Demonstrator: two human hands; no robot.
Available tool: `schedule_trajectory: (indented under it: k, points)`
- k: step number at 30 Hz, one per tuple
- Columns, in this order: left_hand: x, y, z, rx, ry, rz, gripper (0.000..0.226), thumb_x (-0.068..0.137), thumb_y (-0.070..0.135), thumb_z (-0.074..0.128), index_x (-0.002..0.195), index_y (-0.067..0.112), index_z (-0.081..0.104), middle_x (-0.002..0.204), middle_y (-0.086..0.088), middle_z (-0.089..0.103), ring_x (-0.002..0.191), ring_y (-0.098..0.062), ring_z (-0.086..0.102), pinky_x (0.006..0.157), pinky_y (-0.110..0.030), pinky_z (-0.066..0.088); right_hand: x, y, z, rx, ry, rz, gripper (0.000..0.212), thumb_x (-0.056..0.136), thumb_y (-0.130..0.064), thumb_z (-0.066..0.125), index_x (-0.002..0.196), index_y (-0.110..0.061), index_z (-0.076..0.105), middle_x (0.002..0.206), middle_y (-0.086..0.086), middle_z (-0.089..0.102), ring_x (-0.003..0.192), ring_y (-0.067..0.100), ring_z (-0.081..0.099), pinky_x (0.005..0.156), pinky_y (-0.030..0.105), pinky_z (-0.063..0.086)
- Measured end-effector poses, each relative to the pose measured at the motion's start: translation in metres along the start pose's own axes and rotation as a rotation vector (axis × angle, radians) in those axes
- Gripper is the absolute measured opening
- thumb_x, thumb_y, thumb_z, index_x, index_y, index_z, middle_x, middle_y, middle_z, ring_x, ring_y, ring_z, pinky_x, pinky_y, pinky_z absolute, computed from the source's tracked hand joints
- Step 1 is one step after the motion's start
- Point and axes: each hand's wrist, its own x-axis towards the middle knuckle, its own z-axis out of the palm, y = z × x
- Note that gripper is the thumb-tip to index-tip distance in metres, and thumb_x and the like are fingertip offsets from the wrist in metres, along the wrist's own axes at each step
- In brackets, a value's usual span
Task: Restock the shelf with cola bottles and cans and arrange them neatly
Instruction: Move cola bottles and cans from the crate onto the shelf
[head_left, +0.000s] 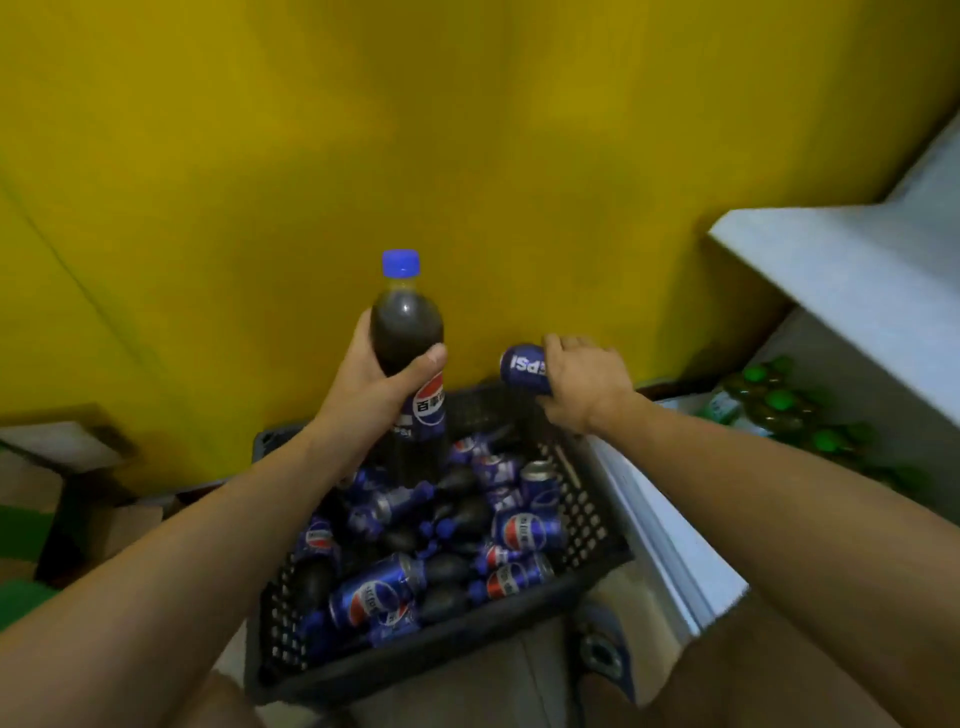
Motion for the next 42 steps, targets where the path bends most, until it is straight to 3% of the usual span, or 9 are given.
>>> schedule_trajectory:
  k: [6,11,15,17,22,25,29,33,42]
  points:
    - [-0.051,0.117,0.104,0.035,-0.082,0.330,0.062,0.079,0.047,0.074,0.130,0.027,0.043,0.112,0.005,0.061,0.098,-0.001,0.064,0.079,-0.011,0.050,-0.148,0.091,-0.093,0.042,0.248,0.181,0.066,0.081,-0.059,0.067,0.127,-0.018,0.043,0.116,0.007,0.060,0.104,0.029,0.058,0.078,0.040,0.051]
    - [-0.107,0.191,0.234,-0.128,-0.367,0.434,0.056,0.090,0.033,0.074,0.134,0.021,0.043,0.117,-0.003,0.063,0.099,-0.012,0.069,0.081,-0.024,0.057,-0.336,0.164,-0.129,-0.095,0.284,0.433,0.068,0.081,-0.055,0.065,0.133,-0.017,0.043,0.119,0.008,0.061,0.105,0.031,0.058,0.080,0.042,0.051]
    - [-0.184,0.237,0.340,-0.207,-0.570,0.501,0.049,0.083,0.041,0.076,0.123,0.040,0.048,0.111,0.016,0.065,0.098,0.004,0.066,0.087,-0.025,0.052,-0.494,0.205,-0.157,-0.199,0.263,0.703,0.073,0.082,-0.059,0.064,0.138,-0.018,0.039,0.126,0.009,0.059,0.112,0.031,0.056,0.089,0.045,0.052]
    - [-0.223,0.251,0.381,-0.204,-0.654,0.533,0.050,0.085,0.041,0.078,0.126,0.036,0.050,0.107,0.022,0.066,0.094,0.010,0.064,0.088,-0.029,0.053,-0.565,0.216,-0.171,-0.257,0.233,0.815,0.077,0.085,-0.059,0.062,0.143,-0.017,0.035,0.131,0.009,0.056,0.117,0.030,0.053,0.092,0.044,0.048]
    - [-0.307,0.278,0.464,-0.173,-0.852,0.605,0.056,0.081,0.051,0.077,0.127,0.037,0.048,0.107,0.022,0.066,0.098,0.002,0.065,0.093,-0.037,0.054,-0.700,0.225,-0.174,-0.244,0.258,1.134,0.079,0.084,-0.062,0.060,0.144,-0.019,0.034,0.135,0.007,0.056,0.119,0.029,0.054,0.089,0.043,0.053]
    - [-0.347,0.291,0.511,-0.160,-0.935,0.595,0.061,0.082,0.050,0.076,0.132,0.036,0.045,0.110,0.015,0.063,0.102,-0.012,0.064,0.097,-0.041,0.052,-0.756,0.229,-0.165,-0.195,0.235,1.289,0.080,0.083,-0.062,0.062,0.145,-0.021,0.032,0.137,0.005,0.055,0.120,0.029,0.054,0.090,0.041,0.051]
    - [-0.378,0.290,0.562,-0.113,-1.041,0.569,0.069,0.085,0.046,0.076,0.141,0.035,0.038,0.108,0.021,0.056,0.104,-0.012,0.058,0.099,-0.037,0.045,-0.815,0.232,-0.145,-0.179,0.210,1.430,0.072,0.083,-0.062,0.060,0.139,-0.024,0.035,0.128,0.002,0.057,0.115,0.026,0.055,0.087,0.040,0.049]
    - [-0.378,0.276,0.595,-0.046,-1.035,0.534,0.074,0.086,0.039,0.077,0.146,0.032,0.033,0.124,0.008,0.054,0.109,-0.014,0.052,0.102,-0.041,0.043,-0.853,0.243,-0.122,-0.134,0.161,1.551,0.066,0.084,-0.059,0.062,0.135,-0.025,0.038,0.124,0.000,0.058,0.112,0.025,0.054,0.085,0.039,0.048]
    - [-0.348,0.265,0.650,0.103,-0.935,0.454,0.074,0.081,0.025,0.083,0.141,0.021,0.039,0.136,-0.010,0.056,0.127,-0.034,0.053,0.106,-0.050,0.044,-0.885,0.338,-0.076,0.381,0.471,1.900,0.065,0.081,-0.055,0.074,0.125,-0.016,0.045,0.111,0.008,0.064,0.095,0.028,0.062,0.078,0.038,0.055]
